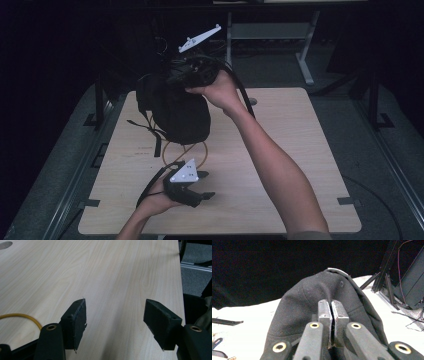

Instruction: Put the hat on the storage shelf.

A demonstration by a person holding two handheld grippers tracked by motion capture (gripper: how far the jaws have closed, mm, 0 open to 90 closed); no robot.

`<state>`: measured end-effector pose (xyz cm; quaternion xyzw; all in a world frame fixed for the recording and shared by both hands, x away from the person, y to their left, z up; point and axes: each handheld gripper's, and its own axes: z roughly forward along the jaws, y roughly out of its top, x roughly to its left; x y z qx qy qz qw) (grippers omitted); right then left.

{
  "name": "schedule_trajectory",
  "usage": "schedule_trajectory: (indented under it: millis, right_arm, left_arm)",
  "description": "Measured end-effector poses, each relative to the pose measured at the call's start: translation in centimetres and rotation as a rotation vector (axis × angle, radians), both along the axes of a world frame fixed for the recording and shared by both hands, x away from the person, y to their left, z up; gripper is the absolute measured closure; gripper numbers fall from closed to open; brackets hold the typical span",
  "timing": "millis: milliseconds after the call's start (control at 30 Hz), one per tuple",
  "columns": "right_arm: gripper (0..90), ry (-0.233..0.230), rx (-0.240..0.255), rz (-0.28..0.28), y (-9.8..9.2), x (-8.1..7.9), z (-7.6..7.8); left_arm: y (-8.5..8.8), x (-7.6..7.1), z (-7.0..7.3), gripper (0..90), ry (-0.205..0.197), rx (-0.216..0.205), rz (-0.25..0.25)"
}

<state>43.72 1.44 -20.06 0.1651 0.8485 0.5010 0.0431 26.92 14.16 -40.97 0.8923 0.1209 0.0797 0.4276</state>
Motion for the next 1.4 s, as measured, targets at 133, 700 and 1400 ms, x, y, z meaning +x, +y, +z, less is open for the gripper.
schedule_trajectory:
  millis: [133, 700, 1400]
  right_arm:
    - [86.7, 0.011, 0.005, -0.003, 0.5, 0.3, -0.4]
    - [45.9, 0.065, -0.028, -0.06, -1.4, 0.4, -2.5]
    - [35.5, 0.088, 0.047, -0.078, -7.4, -1.1, -3.6]
  left_arm:
    - [-0.1, 0.0, 0.0, 34.6, 0.001, 0.004, -0.001]
    - [-0.2, -0.2, -0.1, 34.6, -0.008, 0.006, 0.01]
    - [-0.4, -0.2, -0.5, 31.3, -0.001, 0.0, 0.03]
